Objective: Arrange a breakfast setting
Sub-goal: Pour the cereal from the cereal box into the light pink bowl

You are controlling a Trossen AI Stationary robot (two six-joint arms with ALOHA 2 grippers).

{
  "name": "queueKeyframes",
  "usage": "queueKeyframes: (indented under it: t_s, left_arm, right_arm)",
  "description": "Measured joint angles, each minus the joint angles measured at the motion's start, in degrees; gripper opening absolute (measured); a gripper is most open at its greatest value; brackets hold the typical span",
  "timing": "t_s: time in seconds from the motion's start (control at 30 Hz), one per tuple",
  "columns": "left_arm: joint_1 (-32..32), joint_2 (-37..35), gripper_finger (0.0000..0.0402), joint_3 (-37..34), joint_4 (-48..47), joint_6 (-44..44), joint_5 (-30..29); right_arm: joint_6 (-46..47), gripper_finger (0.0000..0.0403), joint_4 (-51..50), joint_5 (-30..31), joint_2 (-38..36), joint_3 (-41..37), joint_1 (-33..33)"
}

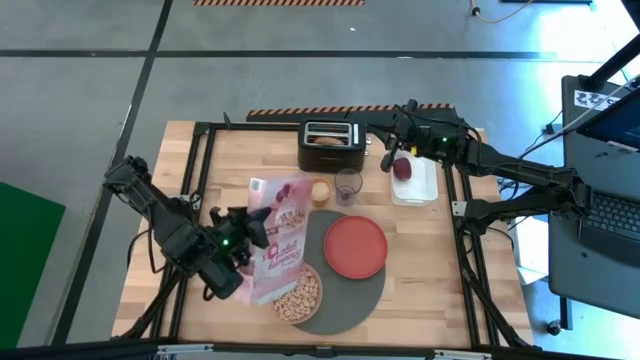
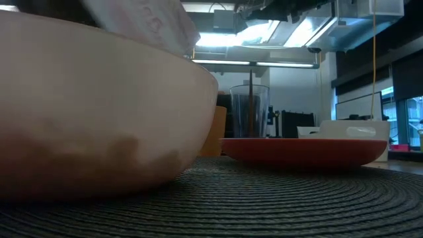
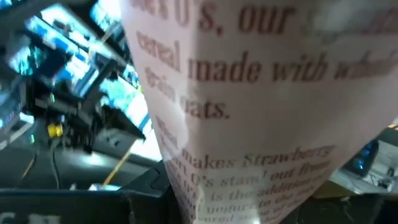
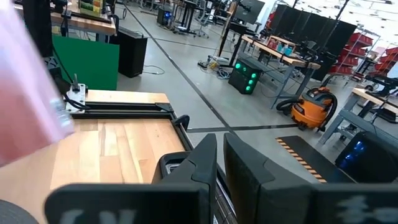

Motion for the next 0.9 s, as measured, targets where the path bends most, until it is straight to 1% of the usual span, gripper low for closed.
queueKeyframes:
  t_s: [0.23,0.4,0.57,0.77,0.9]
  left_arm:
    - [-0.11,0.03,0.0149,-0.02,0.39,-0.65,0.18]
    - [0.01,0.03,0.0149,-0.02,0.41,-1.81,-0.82]
    - [-0.02,0.1,0.0149,-0.02,0.93,-1.87,0.16]
    - [0.42,0.08,0.0149,-0.02,0.95,-0.65,-0.75]
    - [0.73,0.08,0.0149,-0.02,1.26,-2.1,-0.05]
  right_arm:
    - [0.0,0.0035,-0.35,-0.55,0.0,0.0,0.02]
    - [0.0,0.0035,-1.0,-0.55,0.0,0.0,0.02]
    - [0.0,0.0035,-1.17,-0.55,0.0,0.0,0.02]
    - [0.0,0.0035,-1.15,-0.57,0.0,0.0,0.03]
    - [0.0,0.0035,-1.15,-0.57,0.0,0.0,0.04]
